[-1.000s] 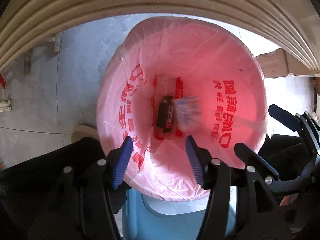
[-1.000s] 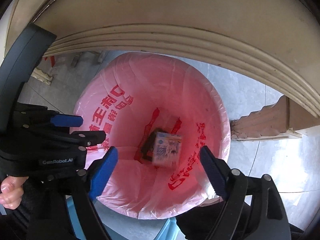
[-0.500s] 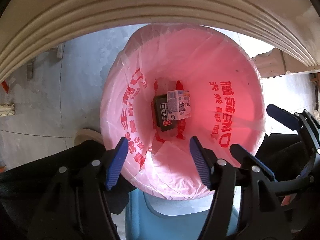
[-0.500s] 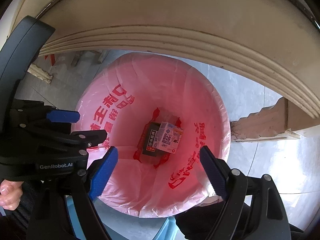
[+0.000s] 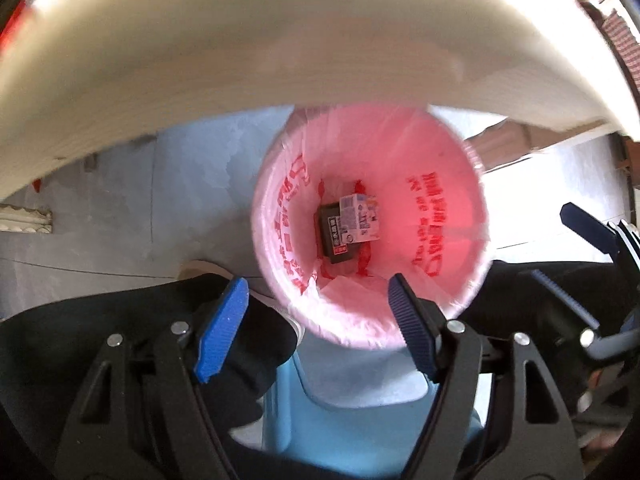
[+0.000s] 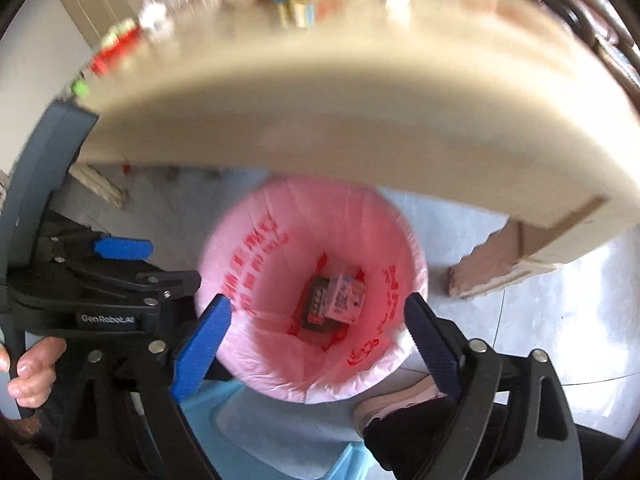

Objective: Collect trash
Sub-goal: 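Move both tools back over the table toward the remaining items, then grasp the yellow snack wrapper with the left tool while the right tool grasps the white medicine box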

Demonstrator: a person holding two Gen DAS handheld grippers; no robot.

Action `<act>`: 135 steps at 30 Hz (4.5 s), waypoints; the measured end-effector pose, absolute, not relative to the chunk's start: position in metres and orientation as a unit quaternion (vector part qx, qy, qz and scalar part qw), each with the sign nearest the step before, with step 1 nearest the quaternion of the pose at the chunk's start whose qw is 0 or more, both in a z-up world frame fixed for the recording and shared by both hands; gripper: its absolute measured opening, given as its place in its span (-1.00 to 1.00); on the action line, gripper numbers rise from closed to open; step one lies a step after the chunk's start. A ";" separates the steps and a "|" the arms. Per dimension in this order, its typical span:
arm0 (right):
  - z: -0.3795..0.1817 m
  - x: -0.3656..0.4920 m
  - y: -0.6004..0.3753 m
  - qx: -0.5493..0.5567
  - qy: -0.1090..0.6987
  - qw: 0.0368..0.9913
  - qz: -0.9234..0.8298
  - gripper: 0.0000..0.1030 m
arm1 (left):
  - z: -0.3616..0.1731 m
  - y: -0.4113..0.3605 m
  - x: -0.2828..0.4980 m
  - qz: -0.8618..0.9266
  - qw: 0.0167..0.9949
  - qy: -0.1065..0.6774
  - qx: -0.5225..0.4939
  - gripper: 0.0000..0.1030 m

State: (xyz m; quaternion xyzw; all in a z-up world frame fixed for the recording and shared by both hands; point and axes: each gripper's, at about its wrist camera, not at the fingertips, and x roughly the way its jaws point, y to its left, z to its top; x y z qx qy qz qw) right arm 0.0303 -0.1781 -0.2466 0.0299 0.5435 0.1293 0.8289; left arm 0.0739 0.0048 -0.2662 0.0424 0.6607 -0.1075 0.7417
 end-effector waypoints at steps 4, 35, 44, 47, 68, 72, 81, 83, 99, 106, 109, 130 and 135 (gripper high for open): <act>-0.179 0.014 -0.196 0.041 0.485 0.865 0.123 0.77 | -0.183 0.022 0.070 -0.116 0.778 0.616 0.035 0.50; 0.084 0.067 -0.271 0.003 0.302 0.941 0.150 0.86 | 0.043 -0.032 0.087 -0.258 0.838 0.441 0.189 0.80; 0.057 0.111 -0.266 -0.012 0.343 0.922 0.180 0.86 | 0.011 -0.072 0.088 -0.310 0.805 0.428 0.269 0.81; 0.042 0.126 -0.265 -0.012 0.360 0.914 0.185 0.86 | -0.005 -0.082 0.094 -0.327 0.792 0.432 0.283 0.81; -0.074 0.212 -0.236 -0.053 0.488 0.837 0.241 0.86 | -0.088 -0.113 0.143 -0.416 0.722 0.491 0.253 0.80; -0.093 0.227 -0.232 -0.061 0.508 0.823 0.246 0.86 | -0.103 -0.116 0.158 -0.417 0.714 0.515 0.228 0.80; -0.122 0.246 -0.222 -0.078 0.529 0.804 0.261 0.65 | -0.120 -0.124 0.171 -0.425 0.711 0.523 0.200 0.80; -0.125 0.249 -0.220 -0.074 0.532 0.800 0.269 0.48 | -0.122 -0.126 0.172 -0.431 0.710 0.523 0.192 0.80; -0.142 0.255 -0.217 -0.061 0.537 0.790 0.287 -0.32 | -0.141 -0.134 0.180 -0.436 0.696 0.547 0.165 -0.13; -0.142 0.256 -0.215 -0.068 0.538 0.793 0.277 -0.60 | -0.146 -0.146 0.183 -0.437 0.682 0.555 0.191 -0.02; -0.143 0.256 -0.217 -0.066 0.537 0.796 0.272 -0.59 | -0.147 -0.147 0.184 -0.431 0.682 0.558 0.195 -0.02; -0.127 0.251 -0.268 -0.007 0.510 0.840 0.186 -0.61 | -0.150 -0.167 0.164 -0.363 0.706 0.580 0.181 -0.66; -0.118 0.243 -0.272 -0.022 0.499 0.850 0.167 -0.61 | -0.142 -0.150 0.181 -0.331 0.722 0.589 0.151 -0.67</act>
